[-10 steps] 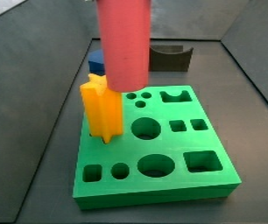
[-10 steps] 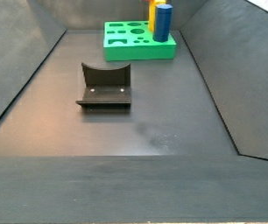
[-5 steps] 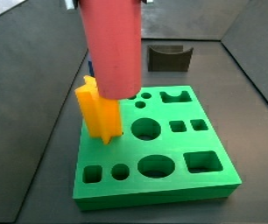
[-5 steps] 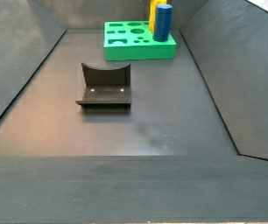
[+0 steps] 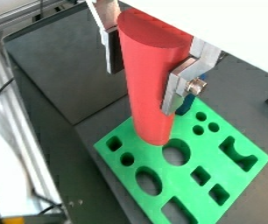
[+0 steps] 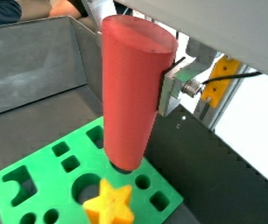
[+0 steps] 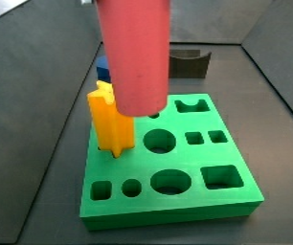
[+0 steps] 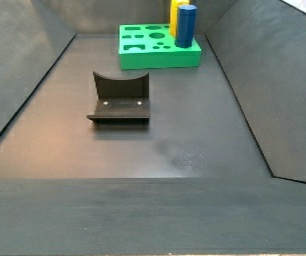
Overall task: Pick up the oval object. Move up. Move to above the board. Insert the oval object.
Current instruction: Insert the oval object.
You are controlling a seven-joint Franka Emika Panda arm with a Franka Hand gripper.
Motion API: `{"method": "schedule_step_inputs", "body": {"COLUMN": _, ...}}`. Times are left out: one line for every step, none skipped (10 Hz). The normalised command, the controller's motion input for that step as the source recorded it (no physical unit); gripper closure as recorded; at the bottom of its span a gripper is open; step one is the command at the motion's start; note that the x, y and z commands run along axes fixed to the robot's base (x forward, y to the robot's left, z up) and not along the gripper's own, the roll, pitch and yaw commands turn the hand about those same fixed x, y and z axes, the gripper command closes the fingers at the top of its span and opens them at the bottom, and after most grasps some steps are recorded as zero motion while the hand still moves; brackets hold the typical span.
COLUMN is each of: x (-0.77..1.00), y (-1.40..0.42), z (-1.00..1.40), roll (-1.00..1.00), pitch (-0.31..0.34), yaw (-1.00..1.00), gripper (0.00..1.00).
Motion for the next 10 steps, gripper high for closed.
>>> {"method": "schedule_step_inputs", "body": {"x": 0.24, "y": -0.29, "z": -0.17, "roll": 0.11, "pitch": -0.020, "yaw": 0.02, "gripper": 1.00}}
{"method": "schedule_step_inputs", "body": {"x": 0.28, "y": -0.23, "z": -0.16, "roll": 0.19, "pitch": 0.000, "yaw": 0.00, "gripper": 1.00}}
{"method": "schedule_step_inputs", "body": {"x": 0.33, "y": -0.21, "z": -0.19, "roll": 0.18, "pitch": 0.000, "yaw": 0.00, "gripper": 1.00}}
{"method": "schedule_step_inputs", "body": {"x": 0.44, "y": -0.24, "z": -0.15, "roll": 0.21, "pitch": 0.000, "yaw": 0.07, "gripper": 1.00}}
{"method": "schedule_step_inputs", "body": {"x": 0.56, "y": -0.29, "z": -0.16, "roll": 0.21, "pitch": 0.000, "yaw": 0.09, "gripper": 1.00}}
{"method": "schedule_step_inputs", "body": {"x": 0.57, "y": -0.41, "z": -0.25, "roll": 0.13, "pitch": 0.000, "yaw": 0.05, "gripper": 1.00}}
{"method": "schedule_step_inputs", "body": {"x": 0.64, "y": -0.45, "z": -0.26, "roll": 0.09, "pitch": 0.000, "yaw": 0.00, "gripper": 1.00}}
{"method": "schedule_step_inputs", "body": {"x": 0.69, "y": -0.37, "z": -0.32, "roll": 0.09, "pitch": 0.000, "yaw": 0.04, "gripper": 1.00}}
{"method": "schedule_step_inputs", "body": {"x": 0.81, "y": -0.41, "z": -0.37, "roll": 0.10, "pitch": 0.000, "yaw": 0.11, "gripper": 1.00}}
{"method": "schedule_step_inputs", "body": {"x": 0.93, "y": -0.34, "z": -0.31, "roll": 0.05, "pitch": 0.009, "yaw": 0.19, "gripper": 1.00}}
